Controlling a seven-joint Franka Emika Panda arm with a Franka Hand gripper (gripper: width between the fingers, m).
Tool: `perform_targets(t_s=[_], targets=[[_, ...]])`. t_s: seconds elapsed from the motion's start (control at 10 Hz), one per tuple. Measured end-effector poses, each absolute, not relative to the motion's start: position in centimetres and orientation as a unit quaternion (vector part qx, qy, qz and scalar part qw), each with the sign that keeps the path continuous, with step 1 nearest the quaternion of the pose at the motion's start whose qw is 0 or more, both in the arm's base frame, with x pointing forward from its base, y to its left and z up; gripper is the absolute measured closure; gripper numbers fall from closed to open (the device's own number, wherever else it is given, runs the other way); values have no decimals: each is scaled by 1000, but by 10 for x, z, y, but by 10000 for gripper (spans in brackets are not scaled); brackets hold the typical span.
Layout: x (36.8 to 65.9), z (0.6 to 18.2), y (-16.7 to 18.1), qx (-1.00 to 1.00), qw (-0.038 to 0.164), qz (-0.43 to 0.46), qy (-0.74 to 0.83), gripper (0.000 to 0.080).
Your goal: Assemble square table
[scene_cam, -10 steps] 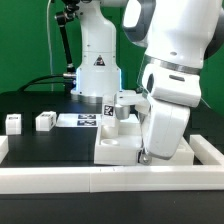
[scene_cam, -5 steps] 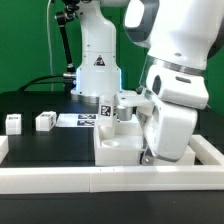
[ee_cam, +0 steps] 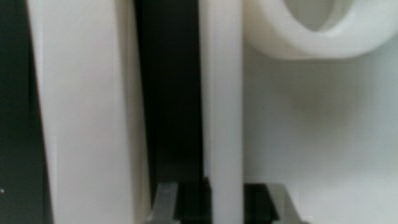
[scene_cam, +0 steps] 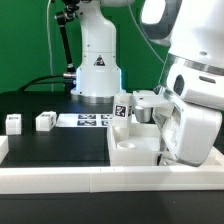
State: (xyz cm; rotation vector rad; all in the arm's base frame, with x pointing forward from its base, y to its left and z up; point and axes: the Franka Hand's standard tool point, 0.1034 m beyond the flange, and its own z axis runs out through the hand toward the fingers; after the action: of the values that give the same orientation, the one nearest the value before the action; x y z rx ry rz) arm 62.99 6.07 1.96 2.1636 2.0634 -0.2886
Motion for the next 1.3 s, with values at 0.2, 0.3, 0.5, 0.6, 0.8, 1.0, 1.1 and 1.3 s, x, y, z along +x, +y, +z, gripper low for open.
perform_targets(t_s=[0.2,0.3,0.5,0.6,0.8,1.0,1.1,1.3], targets=[[625,18,59,720,64,-105,683,652],[619,18,59,724,58,-117,678,466],[608,22,55,725,48,-136,674,282],[606,28,51,727,44,-144,670,192],[607,47,37,730,46,-141,667,158],[594,70,17,736,51,-142,660,152],[587,83,6,742,51,-139,654,151],[572,96,-17,751,52,-129,646,151]])
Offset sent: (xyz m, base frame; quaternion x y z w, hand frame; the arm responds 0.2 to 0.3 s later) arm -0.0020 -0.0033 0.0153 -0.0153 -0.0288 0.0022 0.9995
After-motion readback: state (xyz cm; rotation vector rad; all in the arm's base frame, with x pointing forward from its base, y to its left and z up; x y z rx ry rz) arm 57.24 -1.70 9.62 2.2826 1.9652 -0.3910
